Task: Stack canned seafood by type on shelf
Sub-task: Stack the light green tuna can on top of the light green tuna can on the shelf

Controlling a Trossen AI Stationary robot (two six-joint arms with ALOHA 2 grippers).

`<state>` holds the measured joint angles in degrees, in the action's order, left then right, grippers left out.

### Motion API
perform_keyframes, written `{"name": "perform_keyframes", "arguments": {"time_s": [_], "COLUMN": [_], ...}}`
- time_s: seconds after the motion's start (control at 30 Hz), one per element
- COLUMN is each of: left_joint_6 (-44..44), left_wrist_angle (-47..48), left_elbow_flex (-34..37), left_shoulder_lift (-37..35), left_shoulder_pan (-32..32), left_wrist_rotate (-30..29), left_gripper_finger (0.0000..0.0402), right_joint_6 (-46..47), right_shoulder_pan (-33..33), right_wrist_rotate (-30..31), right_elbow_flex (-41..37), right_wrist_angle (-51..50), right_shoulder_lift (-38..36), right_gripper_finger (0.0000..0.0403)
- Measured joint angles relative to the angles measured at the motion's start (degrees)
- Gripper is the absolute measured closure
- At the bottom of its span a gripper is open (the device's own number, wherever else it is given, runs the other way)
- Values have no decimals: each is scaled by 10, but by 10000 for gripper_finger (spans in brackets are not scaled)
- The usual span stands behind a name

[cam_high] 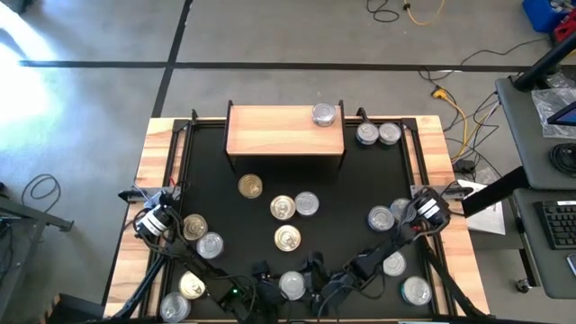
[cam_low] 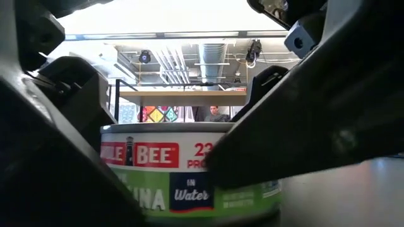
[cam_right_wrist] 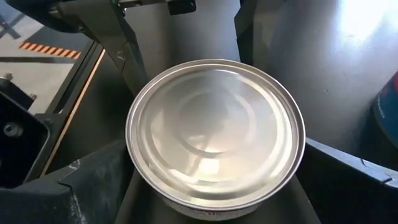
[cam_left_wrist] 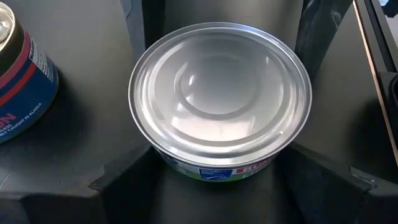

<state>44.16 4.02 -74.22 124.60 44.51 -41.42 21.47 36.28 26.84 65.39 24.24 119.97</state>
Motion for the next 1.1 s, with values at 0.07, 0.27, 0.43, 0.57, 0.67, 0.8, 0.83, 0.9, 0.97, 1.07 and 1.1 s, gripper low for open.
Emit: {"name": "perform_keyframes", "arguments": {"time_s": [0.07, 0.27, 0.43, 0.57, 0.67, 0.8, 0.83, 0.9, 0.97, 1.07, 1.1], "left_joint_6": [0, 3, 0, -1, -2, 0, 4, 7, 15, 45, 60], "left_wrist_angle": [0, 1, 0, -3, -5, 20, 36, 76, 107, 156, 179], "left_elbow_flex": [0, 0, 1, 1, 1, 1, 0, 0, 0, 0, 0], "left_shoulder_lift": [0, 0, 0, 0, 0, -12, -18, -32, -49, -69, -74], "left_shoulder_pan": [0, 0, 0, 0, 0, -3, -3, -3, 3, 19, 25], "left_wrist_rotate": [-4, -15, -16, -17, -14, 11, 20, 29, 36, 59, 70], "left_gripper_finger": [81, 81, 81, 72, 56, 33, 28, 18, 10, 5, 4], "right_joint_6": [-20, -58, -70, -66, -47, -41, -42, -46, -48, -45, -43], "right_shoulder_pan": [2, 1, 1, 1, -1, -3, -4, -7, -10, -20, -25], "right_wrist_rotate": [21, 30, 43, 54, 54, 44, 37, 32, 8, -43, -61], "right_elbow_flex": [-1, -6, -18, -29, -33, -36, -36, -37, -42, -60, -68], "right_wrist_angle": [31, 129, 236, 293, 296, 292, 290, 287, 280, 231, 203], "right_shoulder_lift": [10, 53, 92, 105, 105, 101, 100, 95, 82, 39, 17], "right_gripper_finger": [2, 2, 2, 2, 7, 27, 28, 28, 28, 28, 28]}}
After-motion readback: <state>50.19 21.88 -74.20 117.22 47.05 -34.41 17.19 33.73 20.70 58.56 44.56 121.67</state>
